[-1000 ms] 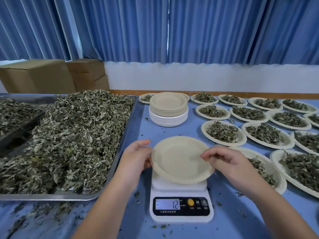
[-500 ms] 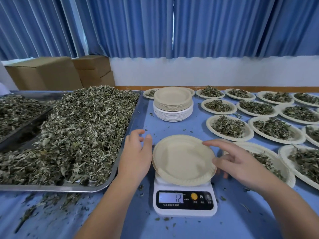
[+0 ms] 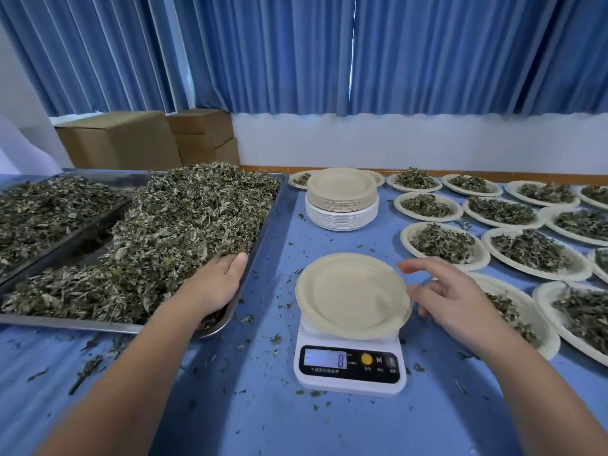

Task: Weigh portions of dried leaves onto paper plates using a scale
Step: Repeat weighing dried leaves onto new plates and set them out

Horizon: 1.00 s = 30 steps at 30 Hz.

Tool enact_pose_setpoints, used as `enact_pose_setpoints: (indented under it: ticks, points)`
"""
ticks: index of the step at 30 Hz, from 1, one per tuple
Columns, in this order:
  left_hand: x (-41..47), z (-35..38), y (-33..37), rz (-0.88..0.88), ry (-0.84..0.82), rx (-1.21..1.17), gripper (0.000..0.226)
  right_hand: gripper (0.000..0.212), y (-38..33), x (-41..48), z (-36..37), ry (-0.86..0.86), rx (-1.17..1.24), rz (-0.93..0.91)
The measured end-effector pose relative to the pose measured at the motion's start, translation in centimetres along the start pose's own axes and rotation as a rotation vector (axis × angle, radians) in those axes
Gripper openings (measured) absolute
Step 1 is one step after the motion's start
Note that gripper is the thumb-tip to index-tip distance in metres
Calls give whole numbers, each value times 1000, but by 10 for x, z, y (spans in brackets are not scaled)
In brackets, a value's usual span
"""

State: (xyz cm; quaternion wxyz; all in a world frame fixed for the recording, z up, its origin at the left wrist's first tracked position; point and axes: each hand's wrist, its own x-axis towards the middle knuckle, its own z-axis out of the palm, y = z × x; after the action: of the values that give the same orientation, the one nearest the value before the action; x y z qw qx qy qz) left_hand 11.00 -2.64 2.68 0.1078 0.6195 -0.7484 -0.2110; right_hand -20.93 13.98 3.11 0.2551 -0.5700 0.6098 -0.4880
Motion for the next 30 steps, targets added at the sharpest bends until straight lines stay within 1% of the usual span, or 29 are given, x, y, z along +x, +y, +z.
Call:
enact_pose_setpoints:
  ticks: [2, 3, 4, 6, 8, 9, 11, 12, 13, 14, 15, 17, 19, 20, 21, 22, 24, 25, 27, 30]
  points:
    - [-5, -3, -5, 10, -71, 70, 74, 35, 0, 0, -1, 16, 18, -10]
    - [-8, -6, -6, 17, -74, 102, 75, 35, -1, 0, -1, 23, 22, -17]
    - [-10, -9, -7, 22, -51, 120, 76, 35, -1, 0, -1, 30, 23, -24]
    - [-14, -16, -7, 52, 57, 149, 74, 32, -2, 0, -2, 41, 31, -30]
    - [-16, -19, -7, 111, 152, 195, 67, 29, -3, 0, -2, 52, 36, -27]
    - [-16, -18, -6, 120, 138, 222, 65, 28, -3, 0, -2, 56, 34, -22]
    - [-20, -13, -6, 106, -22, 203, 71, 27, -3, 0, -2, 61, 34, -14]
    - [-22, -10, -6, 87, -114, 153, 75, 27, -3, 0, -1, 63, 35, -12]
    - [-24, -8, -7, 67, -169, 107, 77, 26, -3, -1, -1, 66, 36, -11]
    - [-26, -7, -8, 58, -179, 87, 76, 26, -4, -1, -1, 69, 37, -10]
    - [-27, -8, -10, 57, -153, 79, 77, 25, -4, -1, -1, 72, 39, -7]
    - [-32, -16, -10, 61, -49, 51, 83, 24, -4, -2, -2, 77, 43, -2]
    - [-36, -23, -13, 97, 46, 25, 82, 24, -5, -2, -1, 79, 44, 2]
    - [-37, -26, -15, 129, 71, 64, 81, 24, -6, -3, -1, 80, 46, 3]
    - [-40, -27, -17, 152, 55, 118, 81, 24, -6, -3, -1, 82, 49, 2]
    - [-43, -26, -18, 163, -1, 156, 83, 24, -7, -3, 0, 85, 51, 2]
    - [-49, -20, -20, 143, -154, 191, 85, 26, -7, -3, 0, 96, 51, 3]
    - [-51, -17, -21, 129, -205, 204, 86, 27, -7, -3, 0, 104, 46, 4]
    - [-54, -13, -21, 116, -227, 228, 86, 27, -7, -3, -1, 120, 42, 1]
    - [-62, -8, -18, 171, -165, 315, 73, 29, -6, -2, 0, 132, 38, 1]
